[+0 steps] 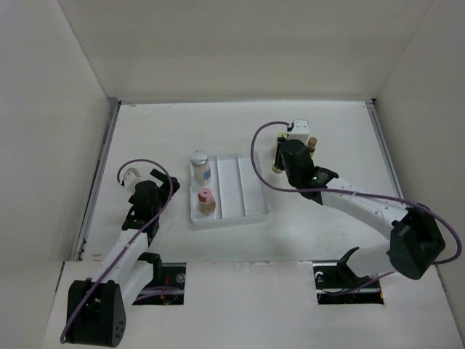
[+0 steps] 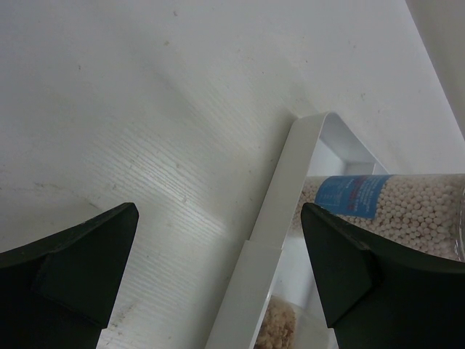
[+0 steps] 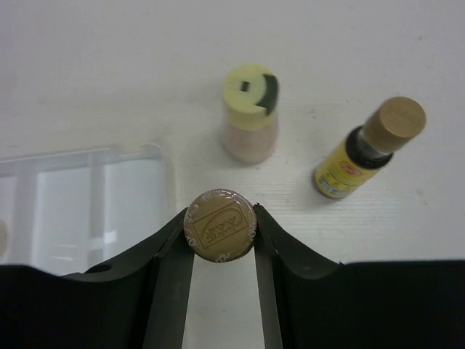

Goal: Organize the condiment bottles

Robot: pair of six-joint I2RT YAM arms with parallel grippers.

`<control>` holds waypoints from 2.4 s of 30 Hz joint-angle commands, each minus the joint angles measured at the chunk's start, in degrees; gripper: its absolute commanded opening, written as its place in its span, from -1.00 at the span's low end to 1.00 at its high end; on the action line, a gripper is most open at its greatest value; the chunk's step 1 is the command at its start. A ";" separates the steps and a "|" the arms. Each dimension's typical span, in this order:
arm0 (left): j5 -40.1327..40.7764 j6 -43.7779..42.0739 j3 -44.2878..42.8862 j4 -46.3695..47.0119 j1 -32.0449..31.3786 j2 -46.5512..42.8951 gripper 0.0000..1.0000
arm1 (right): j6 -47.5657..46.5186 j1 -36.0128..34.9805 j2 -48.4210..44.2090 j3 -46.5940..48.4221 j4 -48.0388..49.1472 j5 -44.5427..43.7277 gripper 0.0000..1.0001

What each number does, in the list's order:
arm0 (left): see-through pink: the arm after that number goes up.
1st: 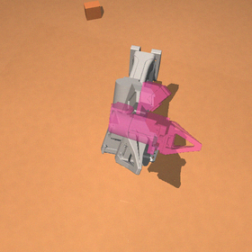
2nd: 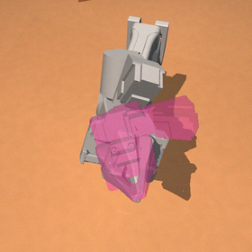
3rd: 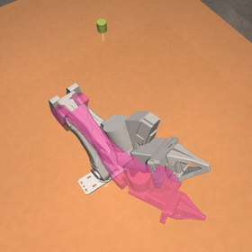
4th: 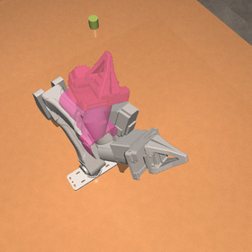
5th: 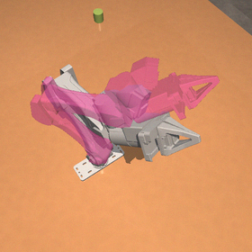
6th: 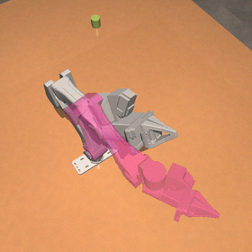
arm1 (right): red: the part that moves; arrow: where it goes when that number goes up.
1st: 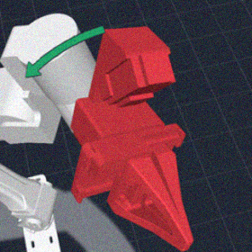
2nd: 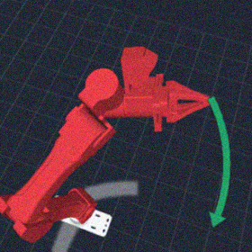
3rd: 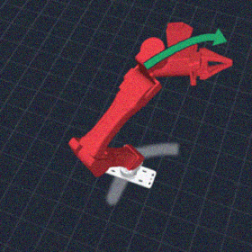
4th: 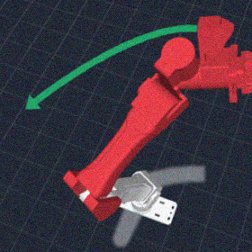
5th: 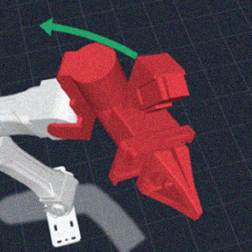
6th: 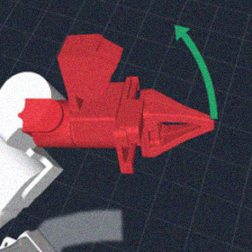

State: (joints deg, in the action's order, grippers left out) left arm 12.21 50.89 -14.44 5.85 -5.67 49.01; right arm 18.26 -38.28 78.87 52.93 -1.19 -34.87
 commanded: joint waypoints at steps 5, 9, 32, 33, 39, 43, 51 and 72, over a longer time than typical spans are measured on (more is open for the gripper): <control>0.28 0.08 -1.03 2.86 0.18 -0.24 1.00 | -1.21 -8.95 6.71 12.97 8.04 4.46 -0.39; 0.45 -0.09 -0.60 2.85 0.27 -1.29 1.00 | -2.09 -11.68 16.20 19.92 10.15 5.69 -0.40; 0.10 0.00 -1.56 2.77 0.36 0.20 1.00 | -3.50 -13.45 14.14 18.54 10.77 3.76 0.68; 0.01 -0.18 -1.82 2.59 0.36 0.20 1.00 | -3.50 -12.05 12.64 17.14 10.95 3.41 0.70; -0.08 -0.27 -1.91 2.68 0.53 0.55 1.00 | -2.26 -1.68 12.79 14.31 7.88 0.95 0.84; 0.10 -0.18 -1.39 3.03 0.18 0.03 1.00 | -2.44 3.43 17.80 16.59 6.90 -0.98 0.85; 0.01 -0.44 -1.38 2.94 0.62 0.99 1.00 | -1.91 6.77 26.15 21.16 5.41 -2.56 0.82; 0.10 -0.36 -1.20 3.39 0.71 2.40 1.00 | -0.51 -0.50 11.68 8.09 14.73 1.29 -0.21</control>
State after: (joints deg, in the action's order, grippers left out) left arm 12.19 50.83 -14.44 7.27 -5.28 51.72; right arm 17.17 -33.30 98.91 63.02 7.73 -35.05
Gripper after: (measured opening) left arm 0.997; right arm 0.571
